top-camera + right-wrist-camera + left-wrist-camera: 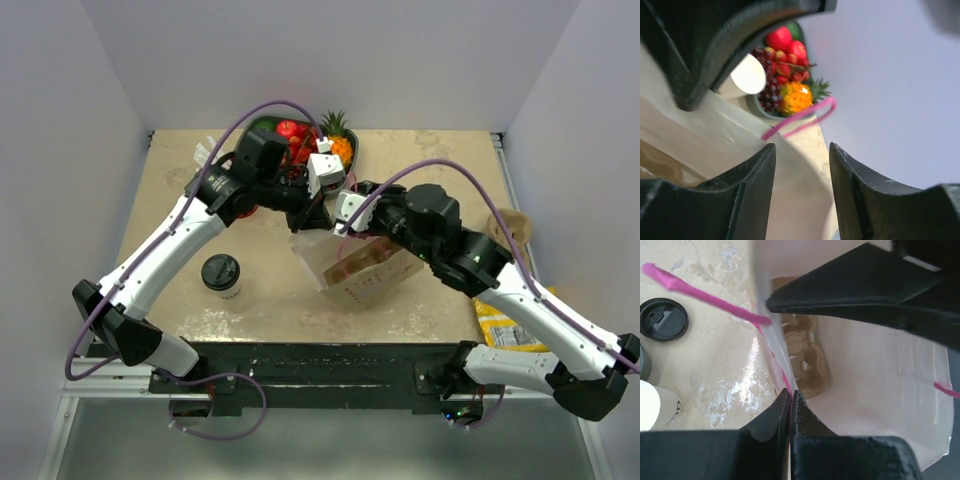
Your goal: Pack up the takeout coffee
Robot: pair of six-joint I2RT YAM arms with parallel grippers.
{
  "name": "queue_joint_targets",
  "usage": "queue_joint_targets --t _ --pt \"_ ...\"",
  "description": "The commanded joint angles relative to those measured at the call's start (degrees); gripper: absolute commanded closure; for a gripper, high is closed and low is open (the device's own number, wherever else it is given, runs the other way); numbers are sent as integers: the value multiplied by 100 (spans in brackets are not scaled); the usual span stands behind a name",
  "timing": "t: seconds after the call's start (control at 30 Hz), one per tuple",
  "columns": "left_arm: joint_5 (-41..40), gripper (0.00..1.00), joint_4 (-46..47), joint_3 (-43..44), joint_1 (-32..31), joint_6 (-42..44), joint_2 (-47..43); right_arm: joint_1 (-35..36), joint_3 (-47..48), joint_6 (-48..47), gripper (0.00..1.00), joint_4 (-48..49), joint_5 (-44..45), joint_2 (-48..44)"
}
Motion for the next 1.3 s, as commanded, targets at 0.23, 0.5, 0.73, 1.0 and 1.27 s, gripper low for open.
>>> queue_joint_targets --t 0.23,0.5,0.73,1.0,1.27 --pt "-88 100 -253 457 98 456 103 89 -1209 -1024 62 2446 1508 -401" --pt "-1128 100 89 406 10 1036 -178 -175 901 1594 63 443 -127 -261" --pt "-2267 100 107 -315 -1412 1897 -661 -833 446 2239 64 987 1059 -120" --pt "-2332 100 81 -755 -1766 1731 -749 -1282 -83 2547 65 970 1051 -164" --pt "-2218 100 -51 -272 -1678 1468 -495 -1388 329 2477 63 908 902 -146"
